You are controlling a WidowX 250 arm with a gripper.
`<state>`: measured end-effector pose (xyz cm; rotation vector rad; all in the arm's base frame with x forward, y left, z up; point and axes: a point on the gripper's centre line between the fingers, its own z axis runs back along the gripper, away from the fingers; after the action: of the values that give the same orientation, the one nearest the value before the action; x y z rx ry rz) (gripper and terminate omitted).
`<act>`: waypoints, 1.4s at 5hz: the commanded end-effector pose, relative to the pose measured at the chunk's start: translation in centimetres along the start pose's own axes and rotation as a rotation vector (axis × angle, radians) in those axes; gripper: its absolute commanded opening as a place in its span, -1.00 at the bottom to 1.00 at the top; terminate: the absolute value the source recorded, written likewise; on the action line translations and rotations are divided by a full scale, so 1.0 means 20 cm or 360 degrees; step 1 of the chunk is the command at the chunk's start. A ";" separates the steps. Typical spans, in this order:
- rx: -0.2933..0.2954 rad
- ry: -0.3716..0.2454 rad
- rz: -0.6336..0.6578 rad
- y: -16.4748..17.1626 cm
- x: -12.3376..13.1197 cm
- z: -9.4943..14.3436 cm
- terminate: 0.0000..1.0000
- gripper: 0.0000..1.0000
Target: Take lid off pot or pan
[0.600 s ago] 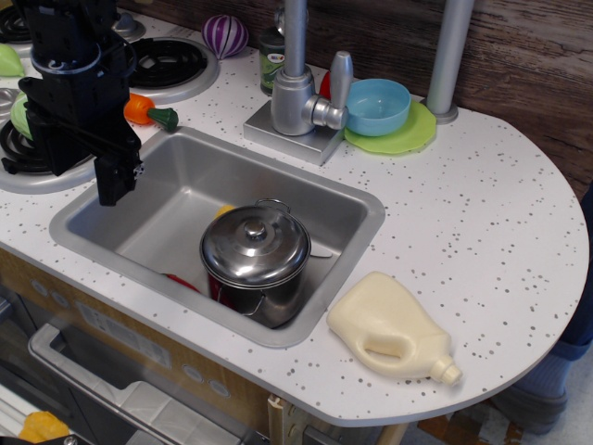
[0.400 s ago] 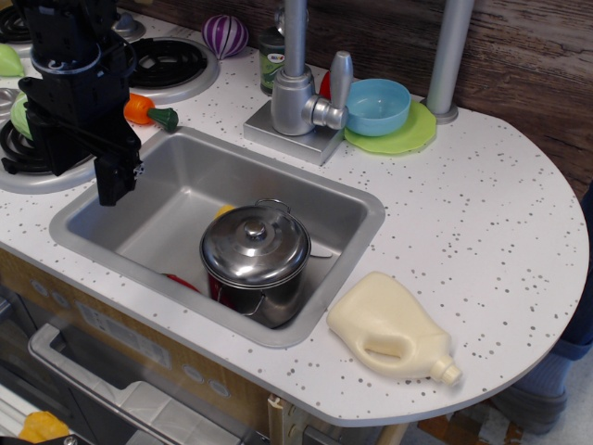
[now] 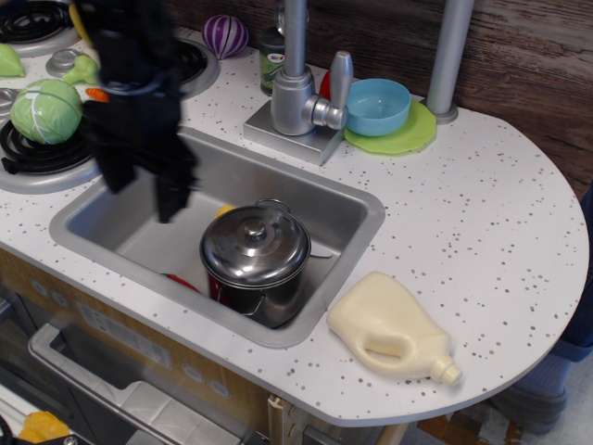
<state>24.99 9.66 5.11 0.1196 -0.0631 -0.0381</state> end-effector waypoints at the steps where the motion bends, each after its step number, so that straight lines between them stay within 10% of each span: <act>1: -0.0105 -0.0184 0.0020 -0.11 0.13 0.02 -1.00 1.00; 3: -0.0201 -0.0290 0.0128 -0.28 0.20 0.01 -1.00 1.00; 6: -0.0148 -0.0123 0.0153 -0.28 0.24 -0.13 -1.00 1.00; 7: -0.0118 -0.0117 0.0196 -0.28 0.25 -0.16 -1.00 -1.00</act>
<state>29.30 4.35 0.80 0.0426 -0.1107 0.0741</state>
